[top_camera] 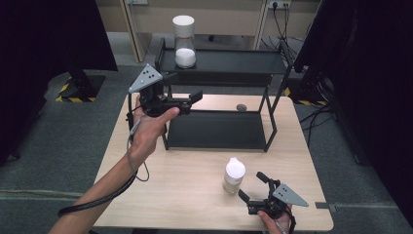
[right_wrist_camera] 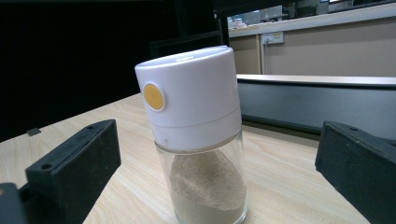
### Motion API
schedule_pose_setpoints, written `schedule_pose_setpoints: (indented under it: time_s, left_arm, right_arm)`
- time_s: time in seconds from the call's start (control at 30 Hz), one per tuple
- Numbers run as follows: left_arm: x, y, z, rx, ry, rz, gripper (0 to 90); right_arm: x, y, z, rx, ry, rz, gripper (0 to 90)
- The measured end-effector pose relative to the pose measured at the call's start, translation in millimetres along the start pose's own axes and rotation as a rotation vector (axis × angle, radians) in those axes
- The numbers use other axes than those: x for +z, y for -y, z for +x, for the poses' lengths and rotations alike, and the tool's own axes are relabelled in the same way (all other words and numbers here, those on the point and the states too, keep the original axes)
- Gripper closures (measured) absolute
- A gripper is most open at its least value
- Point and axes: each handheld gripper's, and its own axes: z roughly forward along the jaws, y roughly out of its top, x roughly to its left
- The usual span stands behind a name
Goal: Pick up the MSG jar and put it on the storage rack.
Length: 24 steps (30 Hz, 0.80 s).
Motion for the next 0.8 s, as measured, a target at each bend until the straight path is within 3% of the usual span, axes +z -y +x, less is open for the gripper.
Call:
schedule_pose_setpoints:
  time_s: [0.23,0.27,0.3,0.37,0.47,0.57,0.8]
  left_arm:
    - [-8.6,20.1,-4.9,0.016,0.046,-0.004,0.8]
    - [-10.4,22.8,-6.5,-0.026,0.065,0.007,0.8]
    - [-11.1,26.8,-5.3,0.002,0.072,-0.005,0.8]
    - [-15.0,34.4,-9.0,0.013,0.086,-0.005,0.8]
    - [-19.6,42.4,-10.8,0.004,0.109,-0.005,0.8]
    - [-25.4,51.7,-14.3,0.021,0.118,-0.013,0.9]
    - [-32.6,76.4,-14.8,0.004,0.159,-0.004,0.9]
  right_arm:
    - [0.1,0.0,-0.2,-0.002,-0.001,0.000,0.4]
    - [0.0,-0.1,-0.2,-0.002,-0.002,0.000,0.4]
    - [0.0,-0.1,-0.2,-0.001,-0.003,-0.001,0.4]
    - [-0.1,-0.1,-0.2,0.000,-0.002,-0.001,0.4]
    - [-0.3,0.1,-0.5,-0.001,0.000,-0.002,0.4]
    - [-0.3,0.1,-0.3,0.000,-0.001,-0.002,0.4]
    - [-0.3,0.2,-0.4,0.001,-0.002,-0.003,0.4]
